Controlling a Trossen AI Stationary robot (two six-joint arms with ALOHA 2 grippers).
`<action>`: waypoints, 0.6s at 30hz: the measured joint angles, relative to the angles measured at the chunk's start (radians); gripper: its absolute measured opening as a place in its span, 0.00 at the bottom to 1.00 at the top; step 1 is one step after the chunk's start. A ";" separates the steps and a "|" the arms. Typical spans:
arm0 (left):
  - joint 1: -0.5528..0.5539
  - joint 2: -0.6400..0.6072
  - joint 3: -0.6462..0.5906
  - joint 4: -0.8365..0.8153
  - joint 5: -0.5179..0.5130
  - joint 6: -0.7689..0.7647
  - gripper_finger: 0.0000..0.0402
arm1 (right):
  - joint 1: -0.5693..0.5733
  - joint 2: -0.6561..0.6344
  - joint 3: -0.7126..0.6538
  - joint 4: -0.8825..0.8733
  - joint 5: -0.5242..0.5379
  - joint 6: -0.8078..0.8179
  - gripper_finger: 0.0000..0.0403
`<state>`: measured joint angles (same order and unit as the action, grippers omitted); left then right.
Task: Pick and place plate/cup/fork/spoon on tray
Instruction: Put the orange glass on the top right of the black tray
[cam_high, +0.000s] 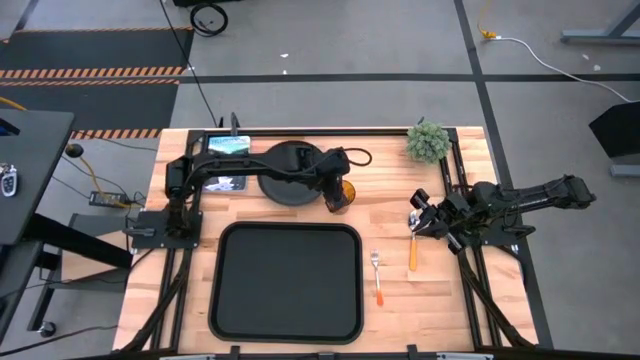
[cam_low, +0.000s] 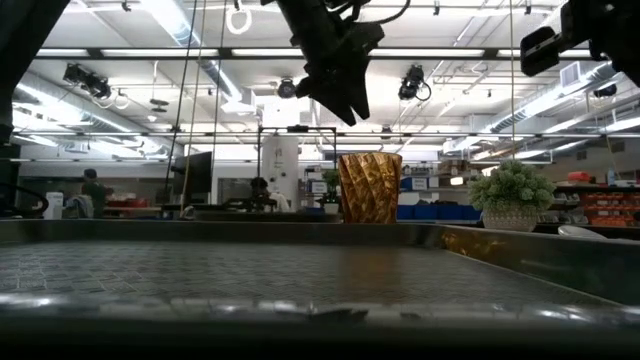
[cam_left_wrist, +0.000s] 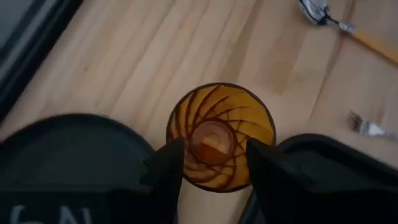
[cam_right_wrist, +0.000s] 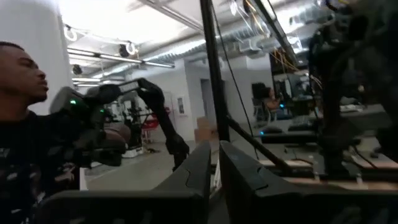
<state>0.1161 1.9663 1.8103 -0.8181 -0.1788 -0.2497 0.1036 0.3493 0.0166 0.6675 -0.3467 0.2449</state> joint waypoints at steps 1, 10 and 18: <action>-0.004 0.000 0.000 -0.001 0.000 0.010 0.45 | 0.000 0.001 0.000 0.003 0.016 0.007 0.10; -0.030 0.000 0.000 -0.001 0.002 0.090 0.45 | 0.000 0.002 0.000 0.058 0.176 0.019 0.10; -0.029 0.000 -0.001 -0.002 0.001 0.116 0.45 | 0.000 0.002 0.000 0.080 0.182 0.015 0.10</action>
<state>0.0869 1.9663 1.8095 -0.8205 -0.1773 -0.1337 0.1036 0.3515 0.0166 0.7472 -0.1648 0.2598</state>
